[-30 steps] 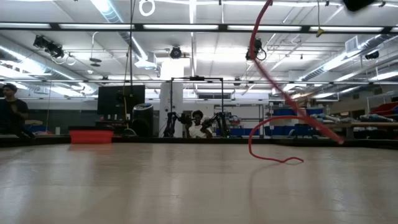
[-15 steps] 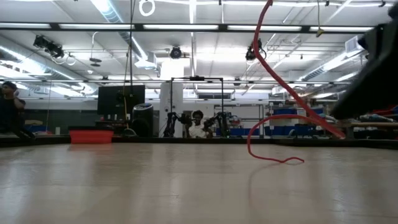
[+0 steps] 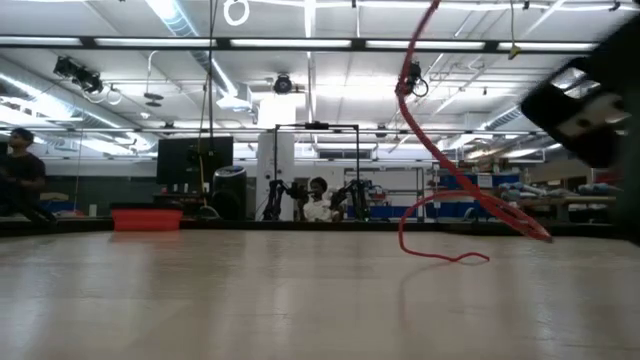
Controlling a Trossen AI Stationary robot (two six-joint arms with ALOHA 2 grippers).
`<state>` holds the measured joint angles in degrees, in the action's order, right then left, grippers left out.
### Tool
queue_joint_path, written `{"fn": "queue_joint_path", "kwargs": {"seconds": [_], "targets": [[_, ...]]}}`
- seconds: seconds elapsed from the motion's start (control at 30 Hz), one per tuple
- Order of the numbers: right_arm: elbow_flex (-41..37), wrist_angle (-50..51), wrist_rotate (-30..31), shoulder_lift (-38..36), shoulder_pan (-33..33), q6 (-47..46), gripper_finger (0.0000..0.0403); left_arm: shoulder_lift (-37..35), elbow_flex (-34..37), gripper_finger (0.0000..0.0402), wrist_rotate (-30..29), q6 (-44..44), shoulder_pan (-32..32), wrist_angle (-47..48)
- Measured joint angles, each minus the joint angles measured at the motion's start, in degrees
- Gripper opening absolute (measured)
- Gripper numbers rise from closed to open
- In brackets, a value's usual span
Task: Coil cords
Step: Coil the red wire onto the spool
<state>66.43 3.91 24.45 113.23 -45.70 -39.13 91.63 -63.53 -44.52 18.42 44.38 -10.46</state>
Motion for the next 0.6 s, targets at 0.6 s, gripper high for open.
{"fn": "queue_joint_path", "kwargs": {"seconds": [0.6], "targets": [[0.0, -13.3, -6.0, -5.4, 9.2, 23.2, 0.0001, -2.8, 0.0, 0.0001, -11.2, 2.9, 4.2, 10.0]]}}
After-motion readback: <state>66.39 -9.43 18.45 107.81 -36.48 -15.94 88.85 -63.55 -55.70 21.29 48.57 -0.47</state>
